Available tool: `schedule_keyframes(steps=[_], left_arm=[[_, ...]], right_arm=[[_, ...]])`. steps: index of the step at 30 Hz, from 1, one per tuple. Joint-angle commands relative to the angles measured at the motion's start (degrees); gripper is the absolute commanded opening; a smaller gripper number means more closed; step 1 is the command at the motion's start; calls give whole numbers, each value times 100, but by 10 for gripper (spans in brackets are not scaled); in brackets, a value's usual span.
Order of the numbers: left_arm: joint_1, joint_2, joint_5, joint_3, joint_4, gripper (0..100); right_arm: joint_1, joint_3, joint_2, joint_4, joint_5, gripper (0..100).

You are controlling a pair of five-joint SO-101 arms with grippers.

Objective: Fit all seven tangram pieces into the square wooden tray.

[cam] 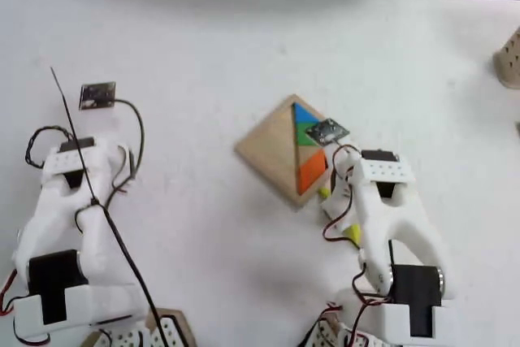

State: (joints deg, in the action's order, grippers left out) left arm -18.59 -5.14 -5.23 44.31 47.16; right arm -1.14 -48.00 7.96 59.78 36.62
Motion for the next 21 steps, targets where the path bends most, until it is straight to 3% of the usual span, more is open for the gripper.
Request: schedule_keyframes(steps=[1,7,13,17,21], left_arm=[[-75,-22,-70,-273,-88,27],[-75,-22,-70,-273,-88,27],[-75,-22,-70,-273,-88,27],[-75,-22,-62,-273,-88,27],[-75,-22,-62,-273,-88,27]], right_arm=[[48,18,40,75,-202,18],[-4,167,119,435,-642,18],[-145,1415,532,1402,-1336,18],[-725,2295,681,1719,-1767,18],[-1411,2892,400,1279,-2716,18]])
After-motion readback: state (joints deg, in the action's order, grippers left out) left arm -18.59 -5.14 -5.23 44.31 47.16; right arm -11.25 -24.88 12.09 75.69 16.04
